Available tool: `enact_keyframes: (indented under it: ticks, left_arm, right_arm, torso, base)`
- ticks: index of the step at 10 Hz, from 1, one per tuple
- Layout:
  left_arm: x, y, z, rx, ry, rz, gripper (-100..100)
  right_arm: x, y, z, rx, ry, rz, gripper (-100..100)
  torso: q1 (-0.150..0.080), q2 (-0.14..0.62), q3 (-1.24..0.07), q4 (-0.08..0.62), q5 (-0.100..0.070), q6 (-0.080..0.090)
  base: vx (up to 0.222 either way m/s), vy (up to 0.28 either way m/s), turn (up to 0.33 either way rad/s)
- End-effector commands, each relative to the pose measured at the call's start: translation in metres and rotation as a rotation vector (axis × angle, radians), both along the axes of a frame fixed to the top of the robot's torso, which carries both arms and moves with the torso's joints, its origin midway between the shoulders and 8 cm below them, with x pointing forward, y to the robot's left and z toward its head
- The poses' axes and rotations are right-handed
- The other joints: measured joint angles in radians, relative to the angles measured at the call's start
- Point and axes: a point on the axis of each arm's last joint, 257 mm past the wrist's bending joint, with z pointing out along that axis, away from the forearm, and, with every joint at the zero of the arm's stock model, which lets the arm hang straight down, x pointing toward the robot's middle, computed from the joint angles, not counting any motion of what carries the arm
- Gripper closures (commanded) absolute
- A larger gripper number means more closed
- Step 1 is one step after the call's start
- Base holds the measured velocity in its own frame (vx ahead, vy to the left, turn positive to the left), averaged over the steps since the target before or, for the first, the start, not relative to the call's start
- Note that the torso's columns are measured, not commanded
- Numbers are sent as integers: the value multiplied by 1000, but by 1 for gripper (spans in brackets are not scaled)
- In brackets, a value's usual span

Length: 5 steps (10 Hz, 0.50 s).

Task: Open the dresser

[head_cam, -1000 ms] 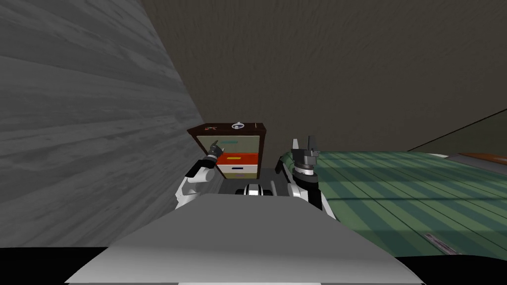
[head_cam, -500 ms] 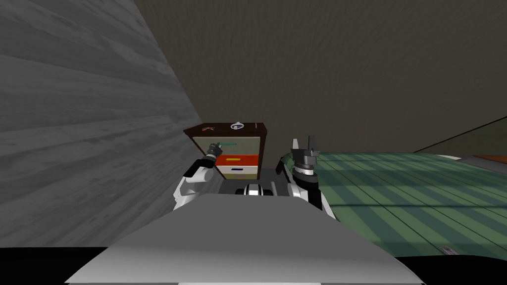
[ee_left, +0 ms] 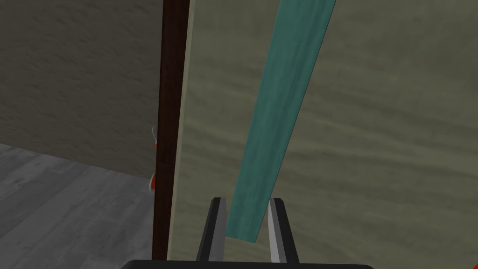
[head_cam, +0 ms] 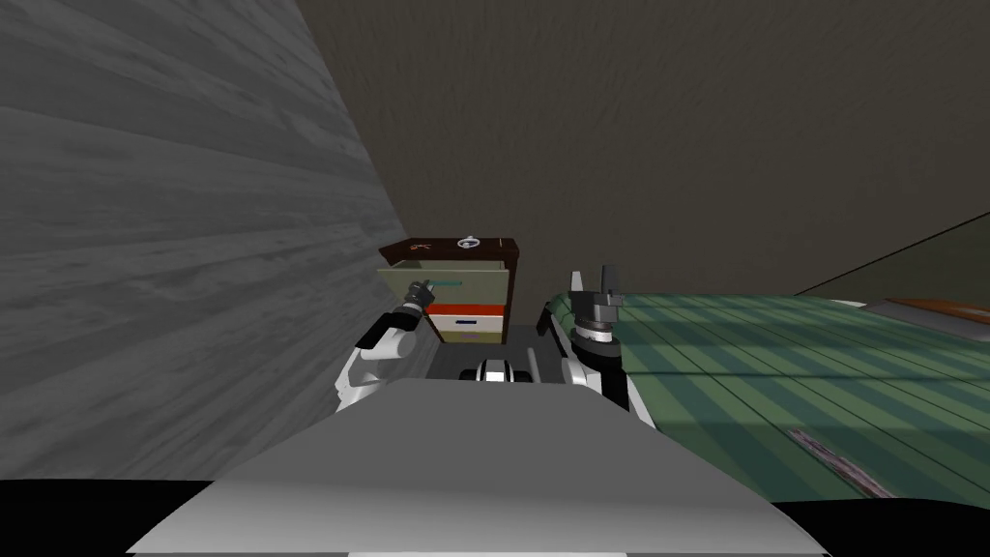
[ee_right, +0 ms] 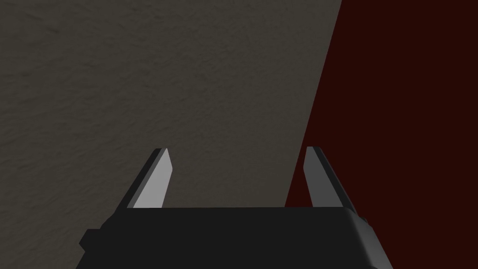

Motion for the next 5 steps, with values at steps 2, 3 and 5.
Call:
enact_keyframes:
  ticks: [2, 3, 5]
  left_arm:
    - [-6, -2, 8, -1, -4, -9, -100]
    - [-10, -2, 14, -2, -4, -12, -100]
    - [-18, -4, 25, -3, -5, -19, -100]
  right_arm:
    - [0, 0, 0, 0, 0, 0, 0]
    - [0, 0, 0, 0, 0, 0, 0]
    - [0, 0, 0, 0, 0, 0, 0]
  torso:
    - [1, 5, 4, 0, 2, 0]
    - [1, -3, -1, -1, 1, 0]
    - [1, -9, -6, -1, -1, 0]
  base:
    - [-146, -6, 25]
    - [39, 4, 41]
    - [90, -8, 43]
